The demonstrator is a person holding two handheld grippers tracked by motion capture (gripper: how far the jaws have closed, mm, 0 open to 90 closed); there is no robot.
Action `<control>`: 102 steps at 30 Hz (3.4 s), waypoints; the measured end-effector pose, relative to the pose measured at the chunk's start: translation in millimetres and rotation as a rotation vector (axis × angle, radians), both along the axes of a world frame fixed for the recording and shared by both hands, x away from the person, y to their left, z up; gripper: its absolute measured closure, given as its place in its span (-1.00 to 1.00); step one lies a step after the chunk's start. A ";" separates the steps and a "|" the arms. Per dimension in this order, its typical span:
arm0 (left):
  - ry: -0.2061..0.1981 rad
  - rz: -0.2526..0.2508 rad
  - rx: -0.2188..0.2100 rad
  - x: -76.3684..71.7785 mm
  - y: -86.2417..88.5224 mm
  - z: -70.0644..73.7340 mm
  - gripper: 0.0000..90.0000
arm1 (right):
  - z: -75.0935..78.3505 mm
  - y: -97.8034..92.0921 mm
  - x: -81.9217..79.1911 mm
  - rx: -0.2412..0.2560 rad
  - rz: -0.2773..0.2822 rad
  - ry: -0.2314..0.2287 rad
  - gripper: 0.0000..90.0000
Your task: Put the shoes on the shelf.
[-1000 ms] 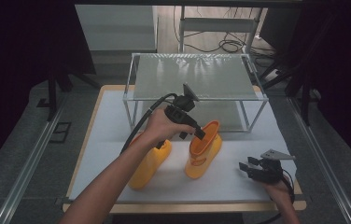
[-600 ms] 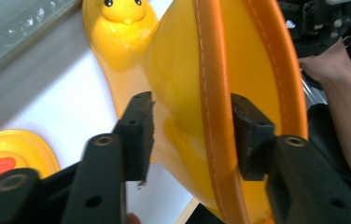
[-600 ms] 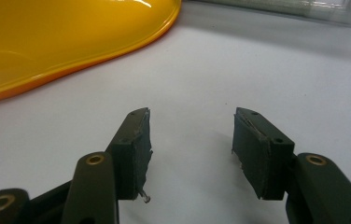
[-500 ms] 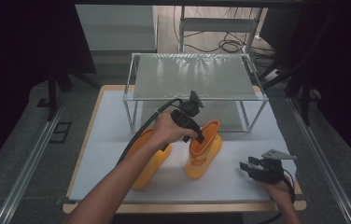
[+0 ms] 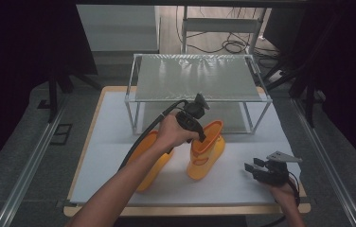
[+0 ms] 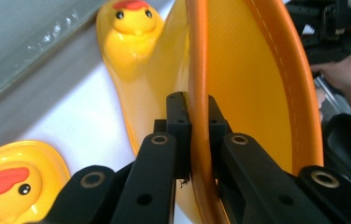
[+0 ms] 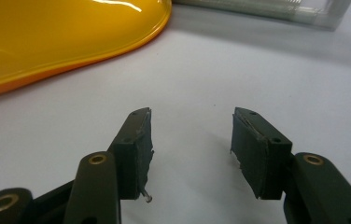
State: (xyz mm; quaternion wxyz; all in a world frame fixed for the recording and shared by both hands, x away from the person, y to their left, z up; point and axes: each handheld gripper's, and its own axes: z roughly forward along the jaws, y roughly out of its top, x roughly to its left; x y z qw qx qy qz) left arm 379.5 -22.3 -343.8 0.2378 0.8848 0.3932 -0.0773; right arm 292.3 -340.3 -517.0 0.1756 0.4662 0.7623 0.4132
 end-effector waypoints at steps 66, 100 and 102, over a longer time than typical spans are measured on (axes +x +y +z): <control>-0.170 0.079 -0.155 -80.5 149.7 51.3 0.08 | 1.9 -2.8 -1.1 -0.002 -0.048 -0.016 0.06; -0.078 0.075 0.012 -67.0 126.0 -3.0 -0.01 | 2.2 -3.2 -1.0 -0.007 -0.059 -0.024 0.05; -0.080 0.089 0.016 -67.0 126.5 -3.1 0.10 | 2.0 -2.6 -0.8 -0.010 -0.056 -0.025 0.05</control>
